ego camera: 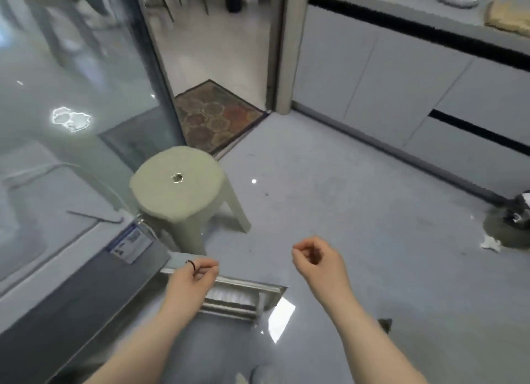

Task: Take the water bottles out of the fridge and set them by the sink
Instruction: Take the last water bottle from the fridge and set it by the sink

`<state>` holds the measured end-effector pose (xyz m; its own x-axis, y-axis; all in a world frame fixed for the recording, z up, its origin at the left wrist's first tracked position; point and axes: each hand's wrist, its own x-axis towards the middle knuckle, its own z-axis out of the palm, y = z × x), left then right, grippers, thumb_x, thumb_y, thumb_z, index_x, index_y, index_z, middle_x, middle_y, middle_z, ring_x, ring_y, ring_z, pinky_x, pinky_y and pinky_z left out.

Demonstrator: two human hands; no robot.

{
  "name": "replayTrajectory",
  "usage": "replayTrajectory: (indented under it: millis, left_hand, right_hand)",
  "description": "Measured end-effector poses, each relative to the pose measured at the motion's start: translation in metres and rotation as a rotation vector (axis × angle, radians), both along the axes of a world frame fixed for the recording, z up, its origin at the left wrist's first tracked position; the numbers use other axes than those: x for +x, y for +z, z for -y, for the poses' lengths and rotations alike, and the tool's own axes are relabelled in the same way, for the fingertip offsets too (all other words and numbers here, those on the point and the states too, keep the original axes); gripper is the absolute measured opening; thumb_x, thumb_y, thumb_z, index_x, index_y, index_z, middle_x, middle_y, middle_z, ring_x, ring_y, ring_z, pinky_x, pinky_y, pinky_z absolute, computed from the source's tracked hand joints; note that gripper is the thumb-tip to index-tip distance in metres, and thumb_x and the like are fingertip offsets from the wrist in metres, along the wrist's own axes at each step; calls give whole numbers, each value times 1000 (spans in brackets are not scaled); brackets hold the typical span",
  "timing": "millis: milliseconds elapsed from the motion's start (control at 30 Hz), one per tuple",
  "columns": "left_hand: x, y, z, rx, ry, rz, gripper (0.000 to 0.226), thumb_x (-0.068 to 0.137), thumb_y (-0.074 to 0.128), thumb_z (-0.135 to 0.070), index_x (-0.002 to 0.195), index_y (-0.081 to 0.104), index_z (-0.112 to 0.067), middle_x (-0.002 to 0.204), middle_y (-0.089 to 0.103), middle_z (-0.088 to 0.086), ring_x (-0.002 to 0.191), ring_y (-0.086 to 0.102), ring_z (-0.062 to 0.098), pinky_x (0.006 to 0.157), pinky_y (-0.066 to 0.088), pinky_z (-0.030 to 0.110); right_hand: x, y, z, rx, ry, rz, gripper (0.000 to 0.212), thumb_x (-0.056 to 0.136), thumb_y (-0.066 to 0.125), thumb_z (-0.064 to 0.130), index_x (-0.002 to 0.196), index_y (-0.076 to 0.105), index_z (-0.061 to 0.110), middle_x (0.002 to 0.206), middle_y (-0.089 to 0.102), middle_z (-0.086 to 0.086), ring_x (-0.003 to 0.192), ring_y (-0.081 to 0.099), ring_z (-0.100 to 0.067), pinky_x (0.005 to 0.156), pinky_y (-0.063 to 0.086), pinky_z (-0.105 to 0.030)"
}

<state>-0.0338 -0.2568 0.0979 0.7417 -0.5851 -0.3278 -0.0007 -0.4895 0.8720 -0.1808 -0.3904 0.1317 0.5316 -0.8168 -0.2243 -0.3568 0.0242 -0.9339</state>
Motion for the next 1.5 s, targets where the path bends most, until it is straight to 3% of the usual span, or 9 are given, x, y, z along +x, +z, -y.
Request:
replayTrajectory:
  millis: [300, 400, 467, 600, 733, 867, 1000, 1200, 1500]
  left_hand:
    - [63, -151, -125, 86, 291, 3, 26, 80, 59, 0, 67, 59, -23, 67, 60, -6, 55, 55, -19, 56, 40, -5]
    - [88, -225, -149, 28, 405, -14, 33, 80, 56, 4, 66, 59, -25, 69, 62, -5, 57, 61, -8, 62, 45, 3]
    - [102, -279, -165, 11, 436, 16, 29, 80, 52, 9, 69, 61, -16, 68, 60, -5, 56, 60, -8, 62, 45, 4]
    - [131, -337, -171, 86, 452, 128, 21, 82, 47, 7, 94, 64, 3, 81, 64, 4, 72, 60, 0, 59, 40, -2]
    - [159, -395, -166, 141, 528, 250, 25, 84, 51, -4, 106, 61, 1, 119, 63, 20, 113, 55, 29, 86, 35, 23]
    - [178, -441, -164, 98, 574, 336, 33, 79, 54, -4, 111, 59, 2, 116, 62, 15, 109, 56, 23, 77, 35, 3]
    - [200, -462, -157, -27, 656, 378, 38, 76, 57, 2, 114, 54, 0, 92, 55, -1, 67, 53, -12, 62, 36, -3]
    - [234, -468, -140, -81, 716, 509, 57, 76, 64, -5, 128, 39, -3, 133, 45, 20, 119, 46, 28, 97, 35, 26]
    - [263, -448, -131, 21, 455, 645, 46, 79, 62, -12, 122, 47, -4, 131, 49, 17, 121, 45, 24, 93, 33, 12]
  right_hand:
    - [144, -162, -120, -32, 615, -169, 34, 77, 58, 8, 55, 47, 31, 54, 48, 9, 49, 48, 2, 52, 37, -7]
    - [181, -229, -162, -137, 830, -183, 18, 68, 47, 36, 63, 57, 22, 55, 49, 7, 58, 50, -1, 56, 36, -11]
    - [205, -277, -184, -188, 909, -106, 26, 71, 48, 32, 80, 65, 15, 65, 54, 7, 64, 49, -4, 60, 36, -14]
    - [240, -334, -200, -252, 855, -61, 17, 79, 53, 8, 91, 65, 8, 89, 70, -13, 86, 62, -25, 66, 39, -20]
    - [263, -414, -211, -199, 758, -111, 22, 81, 48, 7, 98, 62, 7, 104, 69, -15, 95, 60, -27, 72, 38, -25]
    - [281, -459, -208, -104, 581, -93, 25, 84, 44, 4, 107, 54, 0, 110, 62, -21, 94, 54, -28, 58, 24, -16]
    - [296, -485, -207, -36, 516, -71, 35, 84, 46, 5, 118, 47, 2, 118, 57, -19, 109, 52, -30, 67, 28, -16]
    - [312, -500, -204, -16, 442, -8, 38, 82, 49, 3, 120, 46, 4, 121, 57, -18, 113, 52, -30, 70, 31, -18]
    - [326, -491, -207, -52, 406, 72, 38, 81, 44, -3, 118, 49, 3, 120, 59, -19, 111, 54, -31, 78, 37, -23]
